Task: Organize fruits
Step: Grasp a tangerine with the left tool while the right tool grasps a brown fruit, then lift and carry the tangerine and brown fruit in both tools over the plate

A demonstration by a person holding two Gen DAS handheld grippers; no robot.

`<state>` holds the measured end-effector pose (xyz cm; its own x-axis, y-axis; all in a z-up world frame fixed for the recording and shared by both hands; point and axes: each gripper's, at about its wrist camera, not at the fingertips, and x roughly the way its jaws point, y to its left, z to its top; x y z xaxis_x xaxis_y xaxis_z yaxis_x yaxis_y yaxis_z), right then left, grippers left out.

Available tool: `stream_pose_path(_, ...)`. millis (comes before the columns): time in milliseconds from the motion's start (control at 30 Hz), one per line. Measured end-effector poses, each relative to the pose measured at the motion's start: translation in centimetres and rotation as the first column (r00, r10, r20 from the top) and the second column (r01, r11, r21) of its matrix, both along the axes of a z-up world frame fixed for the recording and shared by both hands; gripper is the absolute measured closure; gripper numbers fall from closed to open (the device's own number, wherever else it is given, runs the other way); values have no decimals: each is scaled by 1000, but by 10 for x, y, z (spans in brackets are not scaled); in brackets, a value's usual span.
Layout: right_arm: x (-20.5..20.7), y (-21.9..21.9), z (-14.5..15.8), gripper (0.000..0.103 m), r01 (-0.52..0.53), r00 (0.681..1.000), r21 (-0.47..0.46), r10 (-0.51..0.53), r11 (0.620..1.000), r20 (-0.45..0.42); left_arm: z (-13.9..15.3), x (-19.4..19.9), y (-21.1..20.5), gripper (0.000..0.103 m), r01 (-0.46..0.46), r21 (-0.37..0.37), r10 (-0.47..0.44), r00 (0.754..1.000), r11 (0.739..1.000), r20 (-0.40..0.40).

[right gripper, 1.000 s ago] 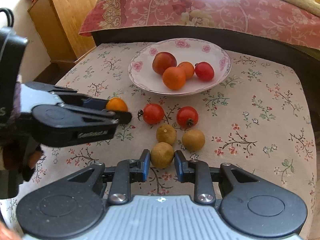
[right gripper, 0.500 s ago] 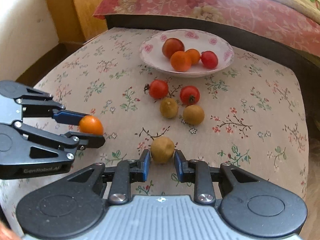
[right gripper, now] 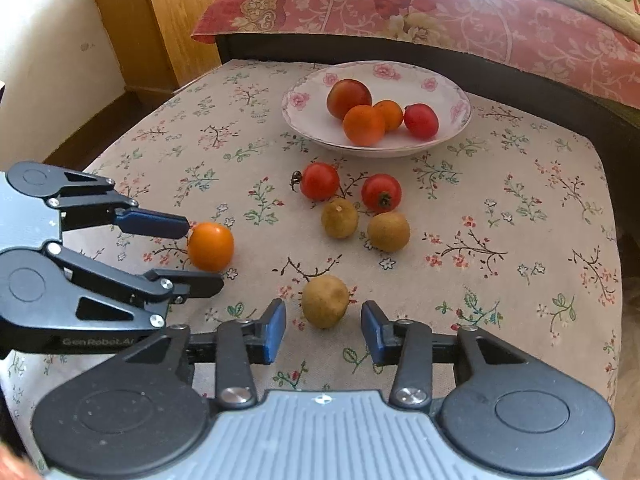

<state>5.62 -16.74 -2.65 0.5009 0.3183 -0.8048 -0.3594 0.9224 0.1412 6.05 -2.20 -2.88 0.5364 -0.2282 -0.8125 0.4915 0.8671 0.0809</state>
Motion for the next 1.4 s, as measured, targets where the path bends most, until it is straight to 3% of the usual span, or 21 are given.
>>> stream_pose_path(533, 4, 0, -1, 59, 5, 1000, -6, -5, 1000, 23, -6, 11, -12, 44, 2, -7, -2, 1000, 1000, 8)
stream_pose_path(700, 4, -2, -1, 60, 7, 1000, -11, -7, 1000, 24, -6, 10, -12, 56, -2, -4, 2, 1000, 1000, -1)
stream_pose_path(800, 4, 0, -1, 69, 3, 1000, -16, -3, 1000, 27, -6, 11, -13, 61, -8, -4, 8, 1000, 1000, -7)
stream_pose_path(1133, 6, 3, 0, 73, 5, 1000, -38, -4, 999, 24, -2, 11, -15, 62, -12, 2, 12, 1000, 1000, -8)
stream_pose_path(1400, 10, 5, 12, 73, 20, 998, -24, -19, 1000, 56, 14, 16, -20, 62, -21, -25, 22, 999, 999, 35)
